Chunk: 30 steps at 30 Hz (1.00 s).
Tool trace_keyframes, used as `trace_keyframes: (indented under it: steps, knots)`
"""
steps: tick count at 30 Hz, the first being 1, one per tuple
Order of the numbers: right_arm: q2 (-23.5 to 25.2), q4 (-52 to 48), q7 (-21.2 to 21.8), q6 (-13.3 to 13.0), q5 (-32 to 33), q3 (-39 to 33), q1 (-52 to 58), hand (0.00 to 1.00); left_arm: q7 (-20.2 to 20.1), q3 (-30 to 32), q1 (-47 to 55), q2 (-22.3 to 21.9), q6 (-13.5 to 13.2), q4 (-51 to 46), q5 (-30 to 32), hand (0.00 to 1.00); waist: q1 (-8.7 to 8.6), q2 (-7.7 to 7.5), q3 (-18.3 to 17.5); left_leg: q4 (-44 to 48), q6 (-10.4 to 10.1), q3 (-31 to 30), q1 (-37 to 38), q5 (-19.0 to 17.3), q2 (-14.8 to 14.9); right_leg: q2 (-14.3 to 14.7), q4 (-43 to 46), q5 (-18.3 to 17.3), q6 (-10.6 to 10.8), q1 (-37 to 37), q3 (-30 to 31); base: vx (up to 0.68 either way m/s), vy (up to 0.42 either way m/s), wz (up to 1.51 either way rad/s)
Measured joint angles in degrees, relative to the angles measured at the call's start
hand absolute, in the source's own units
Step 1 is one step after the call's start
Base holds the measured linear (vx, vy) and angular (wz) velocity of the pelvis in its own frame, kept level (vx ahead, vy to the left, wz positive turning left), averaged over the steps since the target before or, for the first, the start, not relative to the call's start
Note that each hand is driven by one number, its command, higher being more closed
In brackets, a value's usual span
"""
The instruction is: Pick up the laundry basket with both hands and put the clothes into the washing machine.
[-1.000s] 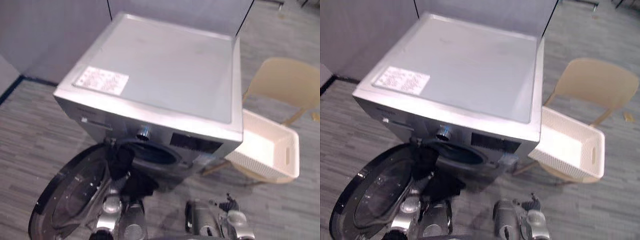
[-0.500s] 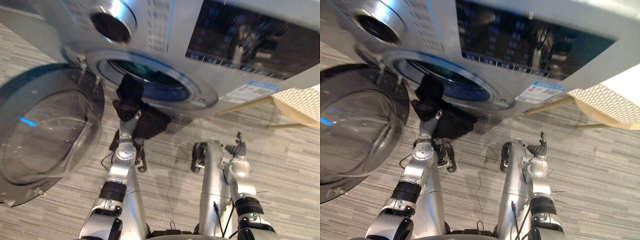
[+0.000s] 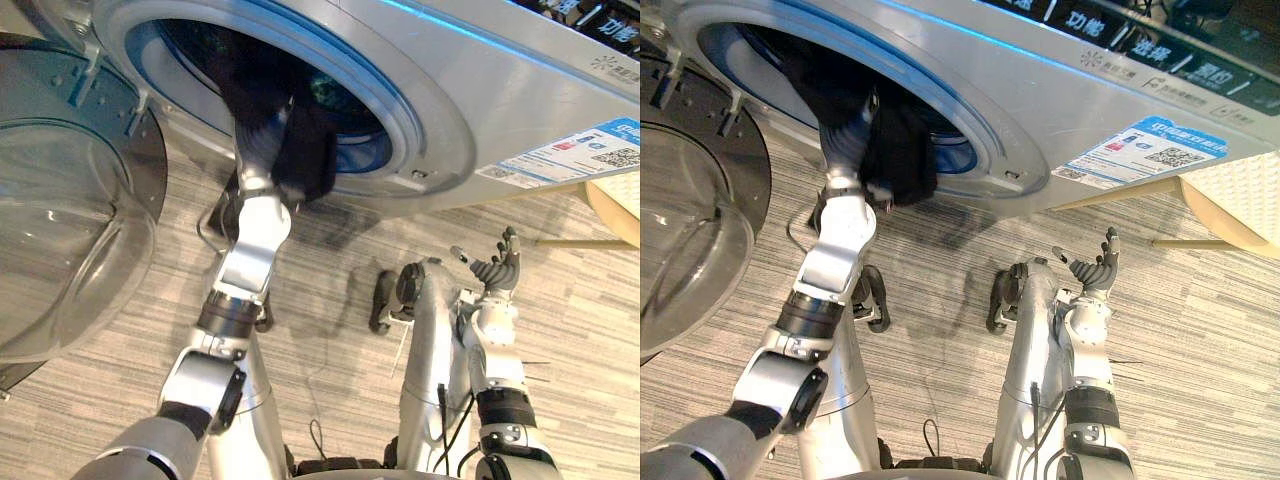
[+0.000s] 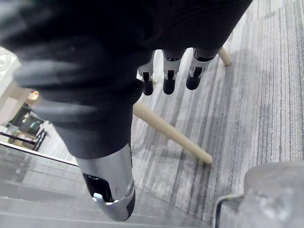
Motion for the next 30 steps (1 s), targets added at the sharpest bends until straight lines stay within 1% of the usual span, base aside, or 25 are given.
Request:
trace_keyframes:
  steps: [2, 4, 6, 8, 9, 12, 16, 18, 19, 20, 21, 23, 25, 26, 28, 30]
  knots:
    - [0.1, 0.0, 0.0, -0.8, 0.1, 0.1, 0.0, 0.00, 1.7, -1.4, -4.5, 2.1, 2.4, 0.1, 4.8, 1.00, -0.28, -0.47, -0.3, -0.1, -0.1, -0.1, -0.5, 0.0, 0.3, 0.4, -0.1, 0.0, -0.1, -0.6, 0.0, 0.03, -0.031, -0.08]
    - [0.3, 0.0, 0.0, -1.5, 0.4, 0.1, 0.0, 0.00, 2.4, -2.1, -7.3, 3.1, 3.9, 1.2, 8.6, 1.00, -0.45, -0.62, -0.3, -0.6, -0.1, 0.1, -0.7, 0.0, 0.7, 0.5, -0.6, 0.1, -0.2, -0.8, -0.2, 0.04, -0.030, -0.05]
    - [0.4, 0.1, 0.0, -1.7, 0.5, 0.2, 0.0, 0.00, 2.4, -3.9, -12.1, 5.4, 5.4, 5.9, 11.4, 1.00, -0.52, -0.70, -0.3, -1.4, -0.3, 0.0, -0.6, 0.2, 1.0, 0.8, -1.6, 0.4, -0.6, -0.8, -0.6, 0.05, -0.025, -0.08]
    - [0.4, 0.4, 0.0, -2.2, 0.5, 0.4, -0.1, 0.00, 2.2, -5.0, -15.5, 6.8, 6.1, 9.5, 13.2, 1.00, -0.61, -0.76, -0.4, -1.8, -0.4, 0.0, -0.7, 0.2, 1.1, 1.1, -2.2, 0.6, -0.9, -0.9, -0.8, 0.05, -0.018, -0.11]
    - [0.8, 1.4, 0.1, -2.9, 0.5, 0.5, -0.7, 0.00, 2.1, -5.7, -18.4, 8.2, 6.7, 12.8, 15.2, 0.00, -0.87, -1.11, -0.6, -2.2, -0.4, 0.0, -0.7, 0.2, 1.7, 1.6, -2.9, 0.9, -0.9, -0.9, -1.0, 0.05, -0.017, -0.15]
    - [1.6, 3.9, 0.1, -3.7, 0.5, 1.0, -1.7, 0.00, 2.1, -5.5, -22.3, 9.5, 7.6, 17.5, 18.6, 0.00, -1.53, -2.26, -1.3, -3.3, -0.5, 0.2, -1.0, 0.3, 2.2, 2.3, -4.3, 1.5, -1.1, -1.4, -1.3, 0.05, -0.014, -0.15]
    - [1.0, 3.9, 0.0, -3.9, 0.5, 2.6, -1.8, 0.00, 1.4, -5.4, -24.8, 10.7, 7.7, 22.2, 18.6, 0.00, -1.68, -2.32, -1.3, -3.7, -0.7, 0.2, -1.1, 0.1, 2.9, 2.6, -5.2, 1.6, -1.3, -1.6, -1.6, 0.05, -0.017, -0.10]
    - [0.8, 4.1, 0.0, -4.6, 0.6, 3.7, -1.7, 0.00, -1.6, -5.3, -26.0, 12.0, 7.7, 24.3, 18.7, 0.00, -1.97, -3.04, -2.0, -3.8, -0.7, 0.3, -2.1, 0.1, 3.0, 3.0, -5.5, 2.0, -1.4, -2.7, -1.6, 0.04, -0.009, -0.11]
    - [0.8, 4.1, 0.1, -5.3, 1.0, 4.2, -1.7, 0.00, -4.2, -5.2, -26.9, 12.3, 7.7, 27.1, 19.3, 0.00, -2.01, -3.14, -2.0, -3.5, -0.7, 0.0, -2.9, 0.0, 3.0, 3.2, -5.6, 2.1, -1.3, -3.2, -1.7, 0.06, -0.015, -0.11]
    - [0.8, 4.1, 0.2, -5.5, 1.2, 4.6, -1.7, 0.00, -7.9, -4.6, -27.0, 12.3, 7.6, 29.4, 19.4, 0.00, -2.02, -3.16, -2.0, -3.3, -0.6, -0.1, -3.1, 0.0, 3.1, 3.3, -5.6, 2.1, -1.2, -3.3, -1.7, 0.05, -0.013, -0.09]
    - [0.7, 4.1, 0.3, -5.5, 1.4, 4.6, -1.7, 0.00, -9.3, -4.2, -27.0, 12.2, 7.6, 30.2, 19.6, 0.00, -2.02, -3.16, -2.0, -3.2, -0.6, -0.1, -3.2, -0.1, 3.1, 3.4, -5.6, 2.1, -1.2, -3.4, -1.7, 0.05, -0.009, -0.05]
    - [0.5, 4.1, 1.5, -5.6, 2.2, 4.7, -1.7, 0.00, -13.8, -3.3, -27.0, 12.1, 7.5, 32.7, 19.7, 0.00, -1.97, -3.15, -2.0, -2.7, -0.5, -0.3, -3.5, -0.2, 3.1, 3.4, -5.4, 2.2, -1.0, -3.5, -1.7, 0.03, -0.006, -0.04]
    - [0.3, 4.1, 2.0, -5.5, 2.2, 4.7, -1.7, 0.00, -15.7, -2.7, -26.9, 11.9, 7.4, 33.6, 19.5, 0.00, -1.82, -3.14, -2.0, -2.0, -0.3, -0.4, -3.6, -0.4, 3.0, 3.4, -4.8, 2.2, -1.0, -3.6, -1.6, 0.00, 0.000, 0.00]
    - [0.2, 4.1, 2.7, -5.5, 2.2, 4.5, -1.7, 0.00, -16.5, -1.6, -26.9, 11.5, 7.4, 33.9, 19.6, 0.00, -1.67, -3.15, -2.0, -1.7, -0.3, -0.4, -3.6, -0.4, 3.0, 3.3, -4.3, 2.2, -1.1, -3.7, -1.4, 0.02, -0.015, 0.03]
    - [0.2, 4.1, 2.8, -5.5, 2.2, 4.3, -1.7, 0.00, -16.5, -0.6, -26.9, 11.1, 7.4, 33.9, 19.5, 0.00, -1.51, -3.23, -2.1, -1.4, -0.3, -0.4, -3.7, -0.4, 3.0, 3.2, -3.7, 2.2, -1.1, -3.9, -1.2, 0.00, -0.020, 0.06]
    - [0.2, 4.1, 2.7, -5.5, 2.2, 4.2, -1.6, 0.00, -14.7, 1.7, -26.4, 10.3, 7.3, 32.9, 18.3, 0.00, -1.40, -3.49, -2.4, -1.4, -0.6, -0.4, -3.8, -0.2, 2.6, 2.6, -3.0, 2.0, -1.4, -4.2, -1.1, -0.01, -0.031, 0.13]
